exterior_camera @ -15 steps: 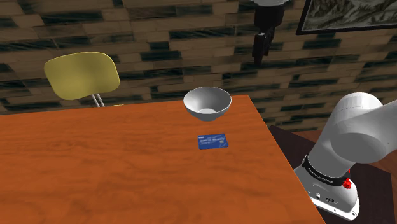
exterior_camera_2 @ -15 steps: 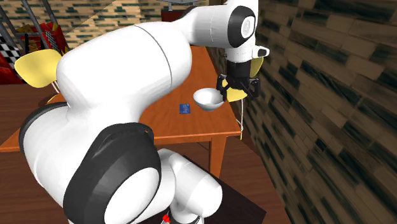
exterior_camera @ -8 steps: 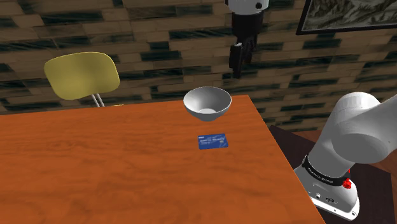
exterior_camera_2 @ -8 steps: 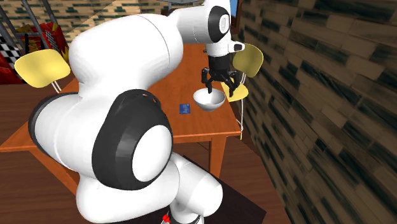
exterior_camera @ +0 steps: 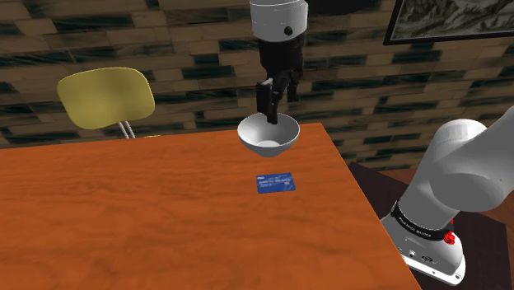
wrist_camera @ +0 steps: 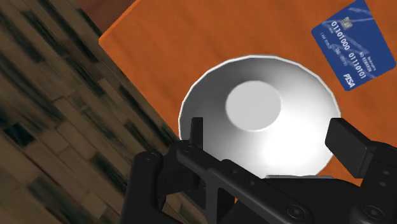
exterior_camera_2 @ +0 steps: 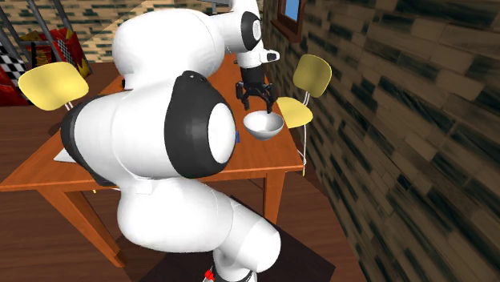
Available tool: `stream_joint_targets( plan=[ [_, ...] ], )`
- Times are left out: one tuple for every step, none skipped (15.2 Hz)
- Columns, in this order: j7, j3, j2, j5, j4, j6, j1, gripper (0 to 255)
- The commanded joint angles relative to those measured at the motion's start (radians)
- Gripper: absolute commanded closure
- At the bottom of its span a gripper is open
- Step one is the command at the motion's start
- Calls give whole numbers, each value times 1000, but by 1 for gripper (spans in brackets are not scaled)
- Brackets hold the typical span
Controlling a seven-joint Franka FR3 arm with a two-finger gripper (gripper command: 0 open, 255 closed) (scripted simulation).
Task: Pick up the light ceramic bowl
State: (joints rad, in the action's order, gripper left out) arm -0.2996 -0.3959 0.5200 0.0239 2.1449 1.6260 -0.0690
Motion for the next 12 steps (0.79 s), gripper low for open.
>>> stream_joint_targets(
  plan=[
    [-62, -52, -62, -7, -47, 13, 3, 0],
    [-93, -77, -93, -14, -70, 17, 4, 0],
    [-124, -103, -125, -22, -96, 21, 5, 0],
    [-156, -128, -159, -33, -122, 23, 7, 0],
    [-188, -154, -194, -46, -150, 25, 8, 0],
    [-196, -159, -203, -50, -157, 25, 8, 0],
    [-198, -160, -202, -49, -143, 39, 7, 0],
    [-200, -161, -201, -48, -129, 52, 6, 0],
    [-201, -161, -201, -48, -115, 65, 5, 0],
    [-203, -162, -200, -47, -101, 78, 5, 0],
    [-205, -164, -200, -47, -88, 91, 4, 0],
    [-207, -165, -201, -47, -75, 105, 4, 0]
  ],
)
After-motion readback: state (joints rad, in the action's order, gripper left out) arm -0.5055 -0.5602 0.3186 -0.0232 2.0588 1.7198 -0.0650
